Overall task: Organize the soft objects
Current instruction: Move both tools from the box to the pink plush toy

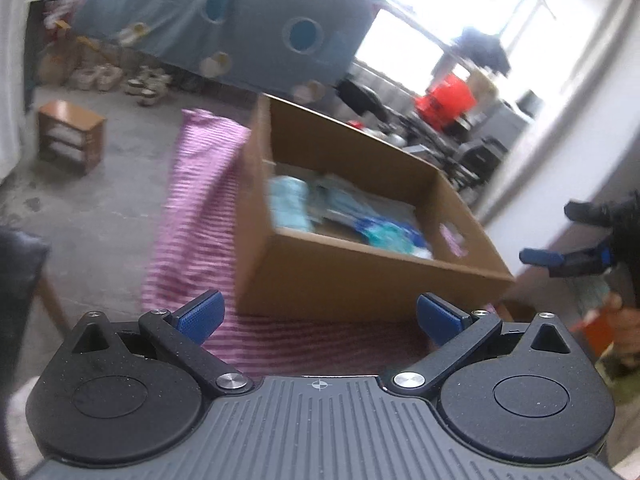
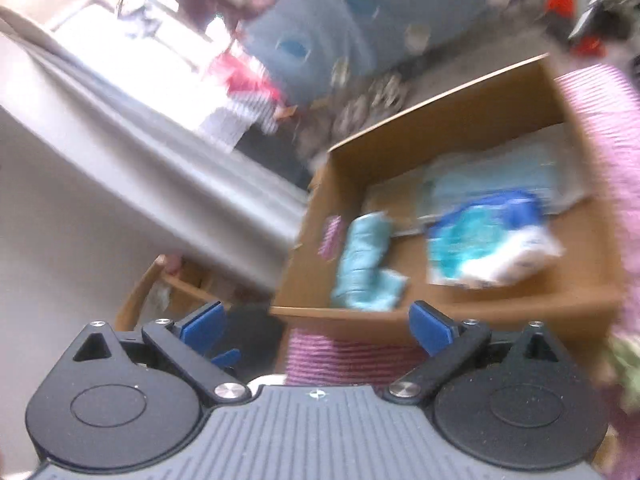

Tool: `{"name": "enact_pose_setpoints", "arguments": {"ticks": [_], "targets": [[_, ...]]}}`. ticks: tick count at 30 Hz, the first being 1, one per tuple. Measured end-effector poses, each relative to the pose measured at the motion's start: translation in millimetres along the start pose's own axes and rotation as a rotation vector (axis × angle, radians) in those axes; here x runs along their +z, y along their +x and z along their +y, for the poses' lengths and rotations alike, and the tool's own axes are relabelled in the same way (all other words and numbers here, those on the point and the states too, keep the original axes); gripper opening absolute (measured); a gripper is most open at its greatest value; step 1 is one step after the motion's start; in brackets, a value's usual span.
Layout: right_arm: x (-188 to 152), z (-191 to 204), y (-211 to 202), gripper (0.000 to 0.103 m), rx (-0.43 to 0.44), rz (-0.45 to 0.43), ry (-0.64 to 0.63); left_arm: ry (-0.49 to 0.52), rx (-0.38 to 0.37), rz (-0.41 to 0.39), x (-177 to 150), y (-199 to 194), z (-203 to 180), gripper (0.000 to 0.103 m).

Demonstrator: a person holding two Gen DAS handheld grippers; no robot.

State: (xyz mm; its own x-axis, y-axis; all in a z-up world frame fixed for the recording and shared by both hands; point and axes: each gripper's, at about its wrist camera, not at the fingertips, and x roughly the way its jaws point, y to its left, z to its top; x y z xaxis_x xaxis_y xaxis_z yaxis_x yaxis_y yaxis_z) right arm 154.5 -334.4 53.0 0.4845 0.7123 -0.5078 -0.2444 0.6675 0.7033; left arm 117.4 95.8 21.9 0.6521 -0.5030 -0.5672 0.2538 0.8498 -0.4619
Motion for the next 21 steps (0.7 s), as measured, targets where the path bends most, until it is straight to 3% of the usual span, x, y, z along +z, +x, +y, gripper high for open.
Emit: {"name": "enact_pose_setpoints", "arguments": {"ticks": [5,9,11,14,17,21], "targets": [[-56.5,-42.3,-34.0,0.100,-0.081,-0.140,0.125,0.083,-0.117,0.103,-10.7,32.4,-43.7,0.103],[-83.9,-70.8,-36.9,0.100,-0.118,-0.231,0.196,0.171,-0.208,0.202,-26.9,65.1,-83.5,0.103],[-87.5,-79.6,-26.3,0.099,-0.126,-0.230,0.208,0.209,-0.238,0.242,-34.6,82.0,-100.8,0.103],[-86.5,-83.8,-9.5,0.099,-0.205,-0.199,0.160,0.271,-0.266,0.273,-42.6,106.0,-122.9,0.103],[-81.9,-83.9,9.1,0.099,-0.292,-0.155,0.098,0.313,-0.252,0.297,-46.6,127.6,-138.1,0.103],[-82.0,-87.6,22.2,0.099,-0.328,-0.104,0.059,0.347,-0.223,0.342,-47.4,151.8,-143.5,0.101]]}}
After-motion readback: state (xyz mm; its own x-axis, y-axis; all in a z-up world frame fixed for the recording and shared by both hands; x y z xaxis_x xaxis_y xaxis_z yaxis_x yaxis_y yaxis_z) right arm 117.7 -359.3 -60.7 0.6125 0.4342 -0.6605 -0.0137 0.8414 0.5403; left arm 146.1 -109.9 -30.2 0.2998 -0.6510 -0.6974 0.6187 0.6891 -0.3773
